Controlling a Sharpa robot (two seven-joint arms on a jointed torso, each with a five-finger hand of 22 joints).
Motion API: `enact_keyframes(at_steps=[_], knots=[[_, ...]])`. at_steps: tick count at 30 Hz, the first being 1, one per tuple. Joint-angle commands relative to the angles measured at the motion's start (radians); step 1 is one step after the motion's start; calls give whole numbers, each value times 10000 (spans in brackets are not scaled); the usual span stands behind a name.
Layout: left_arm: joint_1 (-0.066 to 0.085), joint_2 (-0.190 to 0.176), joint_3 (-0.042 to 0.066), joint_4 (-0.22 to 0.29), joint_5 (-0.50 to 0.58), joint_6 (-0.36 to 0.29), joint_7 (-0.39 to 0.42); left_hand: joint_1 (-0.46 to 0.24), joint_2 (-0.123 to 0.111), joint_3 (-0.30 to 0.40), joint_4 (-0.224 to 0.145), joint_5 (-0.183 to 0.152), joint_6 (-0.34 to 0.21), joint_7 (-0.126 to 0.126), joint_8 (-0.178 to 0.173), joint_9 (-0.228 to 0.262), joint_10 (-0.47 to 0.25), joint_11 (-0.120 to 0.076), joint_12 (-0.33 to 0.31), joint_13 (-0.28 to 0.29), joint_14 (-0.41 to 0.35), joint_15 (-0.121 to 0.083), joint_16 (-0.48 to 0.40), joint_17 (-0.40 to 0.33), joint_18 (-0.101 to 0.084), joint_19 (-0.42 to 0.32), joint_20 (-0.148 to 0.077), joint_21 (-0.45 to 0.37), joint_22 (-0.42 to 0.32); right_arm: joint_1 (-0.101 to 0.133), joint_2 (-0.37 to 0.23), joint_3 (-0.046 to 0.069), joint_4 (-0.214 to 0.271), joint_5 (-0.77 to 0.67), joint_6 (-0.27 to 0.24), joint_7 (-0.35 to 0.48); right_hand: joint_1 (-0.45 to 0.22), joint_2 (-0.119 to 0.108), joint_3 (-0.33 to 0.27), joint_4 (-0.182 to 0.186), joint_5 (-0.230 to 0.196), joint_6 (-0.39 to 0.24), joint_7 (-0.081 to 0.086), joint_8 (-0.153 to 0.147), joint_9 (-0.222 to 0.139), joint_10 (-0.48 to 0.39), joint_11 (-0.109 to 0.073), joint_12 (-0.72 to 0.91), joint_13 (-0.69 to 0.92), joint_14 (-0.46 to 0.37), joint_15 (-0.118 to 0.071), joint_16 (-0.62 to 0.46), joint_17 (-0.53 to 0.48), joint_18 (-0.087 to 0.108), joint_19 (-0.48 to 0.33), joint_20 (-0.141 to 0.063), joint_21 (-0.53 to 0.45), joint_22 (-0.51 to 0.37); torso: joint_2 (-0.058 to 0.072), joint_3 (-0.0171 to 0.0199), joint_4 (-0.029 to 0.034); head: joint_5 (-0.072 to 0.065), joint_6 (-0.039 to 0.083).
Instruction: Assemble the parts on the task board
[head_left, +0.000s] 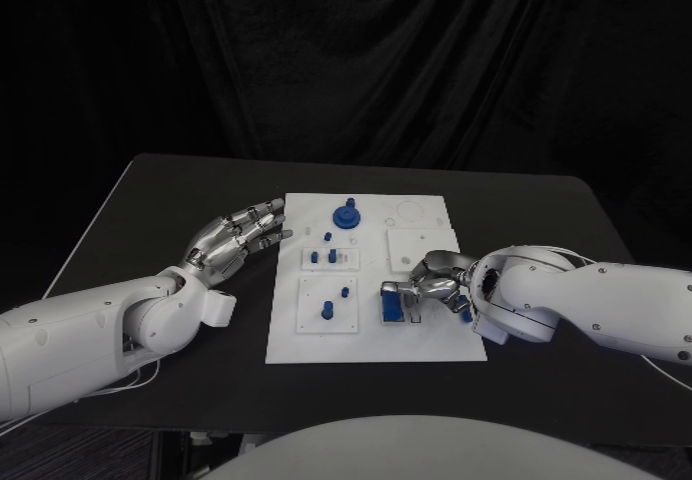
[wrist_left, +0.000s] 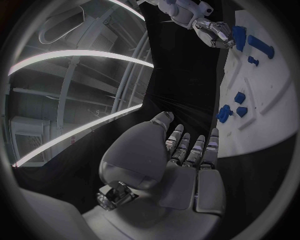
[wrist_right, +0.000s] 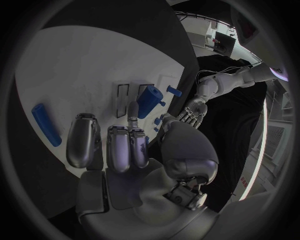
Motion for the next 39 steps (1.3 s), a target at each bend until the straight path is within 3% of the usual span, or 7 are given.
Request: enact_keyframes(at_steps=[1, 5, 9, 11, 15, 28, 39], knots=[[-24, 10, 9, 12, 46, 149, 57, -89, 20, 48, -14, 64, -42, -1, 31, -6, 3, 83, 37, 7, -18, 47, 40, 10, -77, 56, -7, 41, -6, -26, -3, 2, -2, -84, 58, -154, -175, 41, -207, 8, 5, -30, 61, -36, 17, 1043, 92, 54, 2630, 830, 66, -75, 1483, 146, 13, 59, -127, 1686, 6, -4, 12, 11, -1], [-38, 13, 9, 5, 46, 164, 50, -89, 20, 48, -14, 64, -42, -1, 31, -6, 3, 83, 37, 7, -18, 47, 40, 10, -77, 56, -7, 41, -6, -35, -49, 2, 23, -122, -125, -49, -234, 73, -316, 7, -41, -18, 59, -26, 26, 1043, 93, 54, 2630, 822, 67, -93, 1456, 156, -4, 62, -178, 1671, 6, -11, 31, 7, -1], [-57, 12, 9, -6, 46, 172, 48, -99, 21, 64, -9, 64, -61, 1, 27, -10, -6, 82, 23, 5, -26, 48, 36, 9, -80, 49, -8, 37, -19, -39, -137, 1, 80, -222, -452, 205, 77, 149, -457, -36, 306, 70, 25, 56, 80, 1043, 65, 54, 2630, 831, 46, -75, 1485, 154, 6, 48, -172, 1676, 7, -10, 28, 8, -1], [-68, 5, 10, -3, 46, 173, 49, -99, 21, 64, -9, 64, -61, 1, 27, -10, -6, 82, 23, 5, -26, 48, 36, 9, -80, 49, -8, 37, -19, -41, -213, 0, 135, -274, -593, 386, 594, 204, -489, -131, 929, 97, -9, 130, 139, 1043, 37, 54, 2630, 842, 19, -54, 1515, 146, 26, 24, -140, 1688, 6, -12, 28, 13, -1], [-85, -19, 10, 6, 46, 165, 54, -99, 21, 64, -9, 64, -61, 1, 27, -10, -6, 82, 23, 5, -26, 48, 36, 9, -80, 49, -8, 37, -19, -52, -382, -1, 305, -423, -644, 648, 1288, 181, -476, -295, 1620, 118, -52, 259, 235, 1043, -4, 54, 2630, 852, -13, -31, 1550, 133, 50, -6, -93, 1707, 6, -12, 25, 43, -1], [-111, -60, 10, 27, 46, 153, 56, -106, 23, 79, -6, 68, -58, 0, 27, -10, -8, 83, 32, 5, -29, 48, 38, 9, -82, 52, -8, 37, -18, -159, -811, -4, 858, -1146, -365, 711, 2241, 53, -849, -446, 1517, 162, -258, 1261, 1071, 1043, -182, 54, 2630, 860, -157, -13, 1577, 91, 134, -135, 91, 1768, 5, -5, 13, 40, -1], [-117, -50, 10, 37, 46, 166, 43, -106, 23, 79, -6, 68, -58, 0, 27, -10, -8, 83, 32, 5, -29, 48, 38, 9, -82, 52, -8, 37, -18, -242, -685, -4, 732, -1213, -77, 650, 2828, 71, -905, -725, 1704, -2, -324, 1638, 1469, 1043, -241, 54, 2630, 860, -209, -16, 1573, 97, 125, -187, 57, 1759, 1, -17, 9, 63, -1]])
